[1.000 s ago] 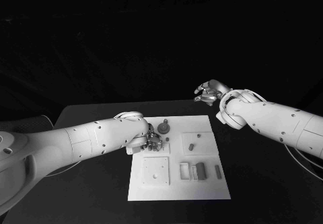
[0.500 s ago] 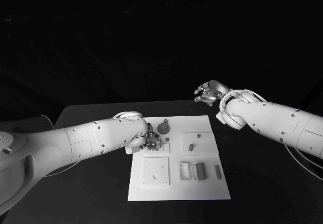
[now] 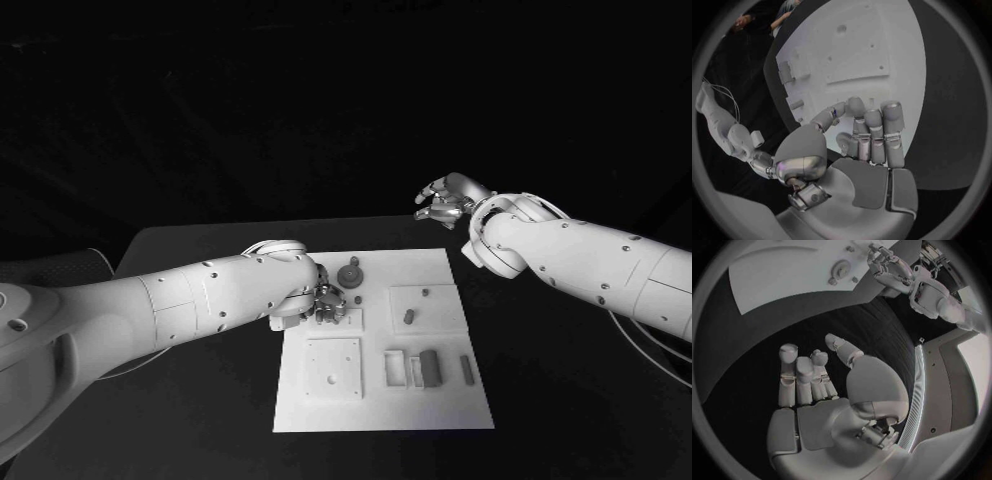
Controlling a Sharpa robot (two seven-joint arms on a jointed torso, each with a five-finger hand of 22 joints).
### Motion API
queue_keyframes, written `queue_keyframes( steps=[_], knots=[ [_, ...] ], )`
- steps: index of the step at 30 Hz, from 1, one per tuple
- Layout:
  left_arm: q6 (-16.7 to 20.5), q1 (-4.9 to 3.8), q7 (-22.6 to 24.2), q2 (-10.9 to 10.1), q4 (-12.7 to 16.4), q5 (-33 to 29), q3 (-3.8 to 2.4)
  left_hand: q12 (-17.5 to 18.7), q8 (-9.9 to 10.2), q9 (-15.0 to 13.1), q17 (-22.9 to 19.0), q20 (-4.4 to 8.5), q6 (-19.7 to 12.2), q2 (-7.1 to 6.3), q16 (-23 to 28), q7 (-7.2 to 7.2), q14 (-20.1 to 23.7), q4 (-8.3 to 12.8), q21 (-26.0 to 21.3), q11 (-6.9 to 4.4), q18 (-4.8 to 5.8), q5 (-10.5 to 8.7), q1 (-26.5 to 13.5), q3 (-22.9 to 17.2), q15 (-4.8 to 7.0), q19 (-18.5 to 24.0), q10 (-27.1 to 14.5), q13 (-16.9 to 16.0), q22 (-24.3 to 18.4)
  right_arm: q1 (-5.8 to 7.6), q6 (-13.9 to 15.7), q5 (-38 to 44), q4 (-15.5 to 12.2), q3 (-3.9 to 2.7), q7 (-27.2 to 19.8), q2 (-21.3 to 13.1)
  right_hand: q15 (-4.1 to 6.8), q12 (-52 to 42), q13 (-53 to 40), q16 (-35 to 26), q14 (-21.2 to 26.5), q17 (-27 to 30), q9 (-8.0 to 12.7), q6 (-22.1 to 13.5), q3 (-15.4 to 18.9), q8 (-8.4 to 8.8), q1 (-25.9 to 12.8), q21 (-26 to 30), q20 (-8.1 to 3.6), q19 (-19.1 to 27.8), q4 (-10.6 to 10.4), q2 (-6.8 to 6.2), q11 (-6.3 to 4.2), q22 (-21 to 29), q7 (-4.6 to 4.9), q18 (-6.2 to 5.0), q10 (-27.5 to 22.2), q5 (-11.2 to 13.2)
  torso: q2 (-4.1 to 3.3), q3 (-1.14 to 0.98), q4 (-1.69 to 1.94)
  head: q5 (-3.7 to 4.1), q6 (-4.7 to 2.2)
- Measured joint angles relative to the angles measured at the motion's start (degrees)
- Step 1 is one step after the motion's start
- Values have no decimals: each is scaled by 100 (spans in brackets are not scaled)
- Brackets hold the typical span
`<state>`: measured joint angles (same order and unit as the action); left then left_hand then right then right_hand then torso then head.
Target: Assemble the parts on the task board
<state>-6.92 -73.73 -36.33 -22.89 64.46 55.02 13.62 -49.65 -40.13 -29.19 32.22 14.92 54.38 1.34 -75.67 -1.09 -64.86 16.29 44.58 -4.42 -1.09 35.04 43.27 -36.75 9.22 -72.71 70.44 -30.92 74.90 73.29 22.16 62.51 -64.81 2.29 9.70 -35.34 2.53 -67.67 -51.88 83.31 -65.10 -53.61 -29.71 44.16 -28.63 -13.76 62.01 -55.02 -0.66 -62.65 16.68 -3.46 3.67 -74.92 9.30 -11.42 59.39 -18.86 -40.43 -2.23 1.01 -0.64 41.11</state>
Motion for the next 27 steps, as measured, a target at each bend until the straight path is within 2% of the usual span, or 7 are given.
queue_keyframes(
  steps=[27],
  knots=[
    [-8,7,-3,22,5,12,3,-22,-32,23,-61,-19,-9,-8,-41,9,25,0,0,-7,0,0,8,0,4,1,-7,39,3,0,-41,4,11,1,19,12,-1,0,5,0,0,-1,0,-11,16,0,0,0,-4,22,16,0,-1,0,11,0,0,0,1,-1,1,2,2]
  ],
)
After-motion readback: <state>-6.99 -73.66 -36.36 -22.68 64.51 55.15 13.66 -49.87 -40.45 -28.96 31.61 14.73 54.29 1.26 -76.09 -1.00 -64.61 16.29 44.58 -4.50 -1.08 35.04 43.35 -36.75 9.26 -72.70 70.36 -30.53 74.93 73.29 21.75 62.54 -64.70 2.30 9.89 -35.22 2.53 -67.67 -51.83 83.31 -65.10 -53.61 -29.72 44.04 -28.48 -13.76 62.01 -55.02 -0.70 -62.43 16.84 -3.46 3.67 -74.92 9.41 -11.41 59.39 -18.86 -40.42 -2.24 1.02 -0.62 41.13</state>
